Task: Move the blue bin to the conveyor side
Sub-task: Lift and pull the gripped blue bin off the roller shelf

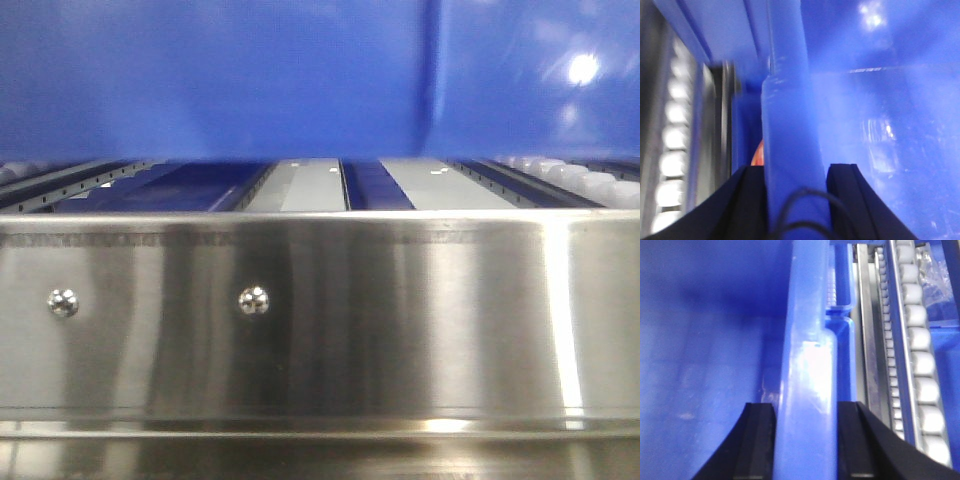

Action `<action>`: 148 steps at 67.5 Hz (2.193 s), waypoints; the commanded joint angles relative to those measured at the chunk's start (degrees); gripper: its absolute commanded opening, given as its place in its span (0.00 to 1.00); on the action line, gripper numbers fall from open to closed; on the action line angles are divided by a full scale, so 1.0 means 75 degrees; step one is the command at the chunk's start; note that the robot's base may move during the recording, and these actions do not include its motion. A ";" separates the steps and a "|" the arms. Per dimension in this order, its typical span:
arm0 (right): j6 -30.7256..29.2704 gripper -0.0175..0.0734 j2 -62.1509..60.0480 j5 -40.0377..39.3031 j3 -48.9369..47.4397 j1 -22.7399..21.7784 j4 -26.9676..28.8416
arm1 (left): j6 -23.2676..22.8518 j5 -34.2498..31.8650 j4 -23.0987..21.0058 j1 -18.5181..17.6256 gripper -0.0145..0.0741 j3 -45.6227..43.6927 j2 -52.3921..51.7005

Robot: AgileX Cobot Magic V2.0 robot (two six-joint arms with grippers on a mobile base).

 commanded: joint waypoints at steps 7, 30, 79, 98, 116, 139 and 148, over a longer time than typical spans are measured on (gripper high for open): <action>-0.0065 0.10 -0.1110 -0.0442 0.0134 0.0078 -0.0409 | 0.0005 -0.0966 -0.0263 -0.0033 0.15 0.0670 -0.1369; -0.0065 0.10 -0.2911 -0.0603 0.2034 0.0096 -0.0411 | 0.0005 -0.2357 -0.0429 -0.0033 0.15 0.2755 -0.3561; -0.0116 0.10 -0.4302 -0.2366 0.2524 0.0096 -0.0411 | 0.0020 -0.2884 -0.1100 -0.0033 0.15 0.2886 -0.4443; -0.0116 0.10 -0.4307 -0.2417 0.2524 0.0096 -0.0411 | 0.0020 -0.2884 -0.1084 -0.0033 0.15 0.2886 -0.4443; -0.0116 0.10 -0.4307 -0.2465 0.2524 0.0096 -0.0411 | 0.0020 -0.2884 -0.1084 -0.0033 0.15 0.2886 -0.4443; -0.0116 0.10 -0.4307 -0.2466 0.2524 0.0096 -0.0411 | 0.0020 -0.2884 -0.1084 -0.0033 0.15 0.2886 -0.4443; -0.0116 0.10 -0.4307 -0.2496 0.2524 0.0096 -0.0411 | 0.0020 -0.2884 -0.1084 -0.0033 0.15 0.2886 -0.4443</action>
